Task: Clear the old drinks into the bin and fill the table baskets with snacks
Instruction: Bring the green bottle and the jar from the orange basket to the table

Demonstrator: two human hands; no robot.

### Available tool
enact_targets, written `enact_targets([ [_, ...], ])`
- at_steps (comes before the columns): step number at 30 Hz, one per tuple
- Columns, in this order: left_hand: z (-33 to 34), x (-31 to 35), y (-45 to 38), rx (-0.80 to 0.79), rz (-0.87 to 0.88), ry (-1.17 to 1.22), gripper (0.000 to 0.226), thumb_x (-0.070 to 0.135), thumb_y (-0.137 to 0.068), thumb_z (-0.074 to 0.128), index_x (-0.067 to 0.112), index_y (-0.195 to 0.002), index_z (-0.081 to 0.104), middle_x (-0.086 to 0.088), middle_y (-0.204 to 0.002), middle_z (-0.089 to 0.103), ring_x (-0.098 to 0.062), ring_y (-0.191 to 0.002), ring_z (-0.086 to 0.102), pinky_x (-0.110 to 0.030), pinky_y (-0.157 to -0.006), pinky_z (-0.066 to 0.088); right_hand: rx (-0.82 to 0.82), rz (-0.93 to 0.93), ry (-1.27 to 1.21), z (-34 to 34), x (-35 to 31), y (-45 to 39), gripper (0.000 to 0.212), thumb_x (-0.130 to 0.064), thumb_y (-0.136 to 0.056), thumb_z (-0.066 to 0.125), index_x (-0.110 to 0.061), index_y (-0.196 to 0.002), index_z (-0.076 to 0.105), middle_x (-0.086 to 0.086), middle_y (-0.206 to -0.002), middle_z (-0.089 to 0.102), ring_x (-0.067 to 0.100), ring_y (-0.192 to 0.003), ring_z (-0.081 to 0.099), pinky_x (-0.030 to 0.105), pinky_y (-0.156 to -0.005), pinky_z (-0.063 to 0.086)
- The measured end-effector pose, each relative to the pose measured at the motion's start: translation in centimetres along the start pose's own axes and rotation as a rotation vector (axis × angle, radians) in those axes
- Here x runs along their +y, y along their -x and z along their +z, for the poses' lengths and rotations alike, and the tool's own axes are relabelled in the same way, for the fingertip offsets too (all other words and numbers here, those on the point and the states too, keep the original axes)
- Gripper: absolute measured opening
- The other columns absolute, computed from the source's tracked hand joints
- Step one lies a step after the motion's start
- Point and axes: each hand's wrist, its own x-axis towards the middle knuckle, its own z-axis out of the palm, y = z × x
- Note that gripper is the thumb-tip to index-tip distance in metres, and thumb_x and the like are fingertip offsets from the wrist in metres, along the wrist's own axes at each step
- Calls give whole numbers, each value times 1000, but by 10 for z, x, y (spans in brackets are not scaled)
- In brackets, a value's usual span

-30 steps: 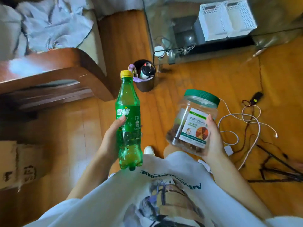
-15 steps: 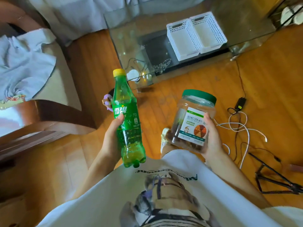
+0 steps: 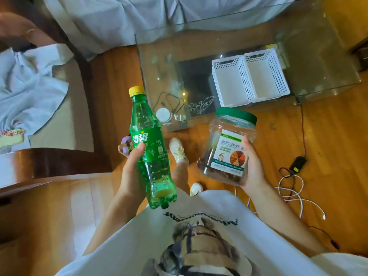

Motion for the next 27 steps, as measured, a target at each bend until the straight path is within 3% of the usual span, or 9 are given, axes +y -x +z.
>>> enact_targets([
  [5,17,31,-72,22,-14,27,52,46,-76,50,8,-111,58,-13,-90,61,-27,-78,59,-38,-70,50,-25,-18,6,19,-43,-64,33,-48,-77,51,-29,-89,75,-1,-94,75,17,-88,71,28,-65,57],
  [9,31,69,-137,-26,-10,-37,49,58,-74,54,21,-103,69,-4,-86,71,-21,-75,67,-34,-63,55,-20,-19,16,42,-85,-122,31,-44,-77,51,-28,-89,74,-2,-90,75,15,-85,72,26,-62,57],
  [12,44,100,-183,-35,-31,-91,90,74,-50,71,18,-119,59,-3,-93,68,-19,-78,66,-32,-62,55,1,8,48,62,-115,-166,40,-44,-75,54,-23,-107,65,0,-96,75,17,-90,71,30,-66,57],
  [13,47,108,-199,-40,-14,-92,95,72,-46,74,16,-121,56,-4,-94,66,-19,-77,65,-31,-61,55,13,22,65,69,-123,-181,47,-45,-73,56,-21,-114,61,1,-99,74,18,-92,71,31,-68,57],
  [15,53,122,-232,-33,48,-81,83,58,-51,80,19,-120,54,-2,-93,65,-18,-78,65,-31,-63,56,30,29,94,79,-137,-213,57,-42,-71,61,-20,-123,56,1,-102,74,19,-94,70,31,-69,58],
  [17,58,131,-266,33,79,-66,75,38,-56,81,16,-121,51,-3,-95,65,-20,-82,65,-34,-66,55,37,3,175,84,-148,-247,54,-39,-69,65,-27,-121,56,-4,-102,74,18,-97,69,32,-71,58],
  [20,61,141,-320,141,99,-137,76,22,-49,78,10,-119,48,-7,-97,63,-28,-90,61,-46,-81,52,13,-13,376,89,-162,-297,58,-42,-60,78,-41,-113,55,-11,-111,69,15,-105,66,40,-87,54],
  [23,58,142,-375,202,95,-246,70,14,-42,81,10,-107,56,-5,-94,66,-25,-87,64,-45,-81,54,22,1,488,90,-162,-354,75,-18,-63,83,-26,-125,42,2,-127,58,20,-111,62,44,-92,52],
  [27,53,128,-443,280,131,-439,55,12,-42,82,31,-88,58,10,-86,65,-8,-78,64,-29,-73,53,59,-74,639,90,-142,-424,85,8,-61,79,-17,-124,28,2,-126,47,13,-110,55,17,-85,50],
])
